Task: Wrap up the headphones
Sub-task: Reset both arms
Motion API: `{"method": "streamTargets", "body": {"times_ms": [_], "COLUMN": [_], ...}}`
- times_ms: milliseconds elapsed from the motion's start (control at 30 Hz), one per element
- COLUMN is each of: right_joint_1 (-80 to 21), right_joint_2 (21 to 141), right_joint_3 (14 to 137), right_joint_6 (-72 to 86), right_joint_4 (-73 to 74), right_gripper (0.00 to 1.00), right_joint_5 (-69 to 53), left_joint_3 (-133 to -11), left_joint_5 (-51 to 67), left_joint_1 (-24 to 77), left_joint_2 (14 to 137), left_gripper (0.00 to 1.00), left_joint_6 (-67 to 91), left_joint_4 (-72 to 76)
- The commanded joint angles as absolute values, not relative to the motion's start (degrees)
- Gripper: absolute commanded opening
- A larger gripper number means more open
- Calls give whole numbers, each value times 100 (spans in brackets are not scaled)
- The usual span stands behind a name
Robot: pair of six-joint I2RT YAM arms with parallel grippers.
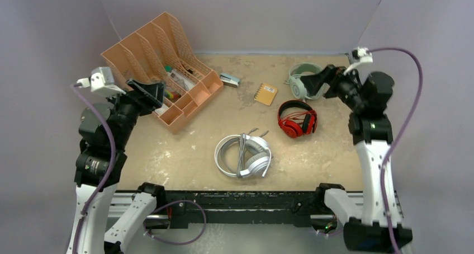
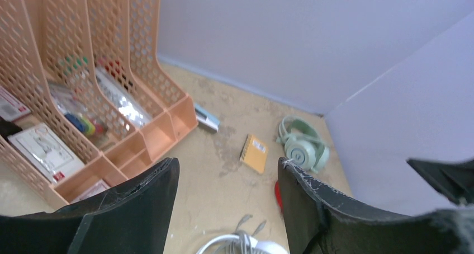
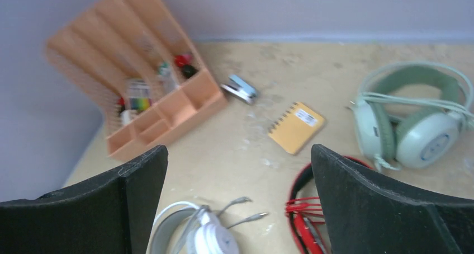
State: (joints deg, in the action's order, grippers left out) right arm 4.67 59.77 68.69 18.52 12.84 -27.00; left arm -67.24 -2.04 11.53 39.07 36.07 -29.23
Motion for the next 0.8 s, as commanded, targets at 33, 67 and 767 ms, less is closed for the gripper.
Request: {"method": "streamTargets", "body": {"times_ms": [33,67,767], "right_joint_1": [592,593,499], "right_joint_2": [4601,4357,3382], "right_joint_3": [6527,6611,7896], "right_joint_6": [2107,1949,878], "right_joint_4": [1188,1487,3443], "right_gripper": [99,99,99], "right_joint_5": [-3789,-3633,-1609], "left_joint_3": [-7569,-7665,-8035], "left_joint_5": [-846,-928,-1209], "left_joint_1": [1125,1125,1134], "left_joint_2": [3740,3696,3558], "left_gripper": [64,64,65], "left_joint_6": [3208,3159,2962], "left_joint_4": [-2664,-2705,-2885]}}
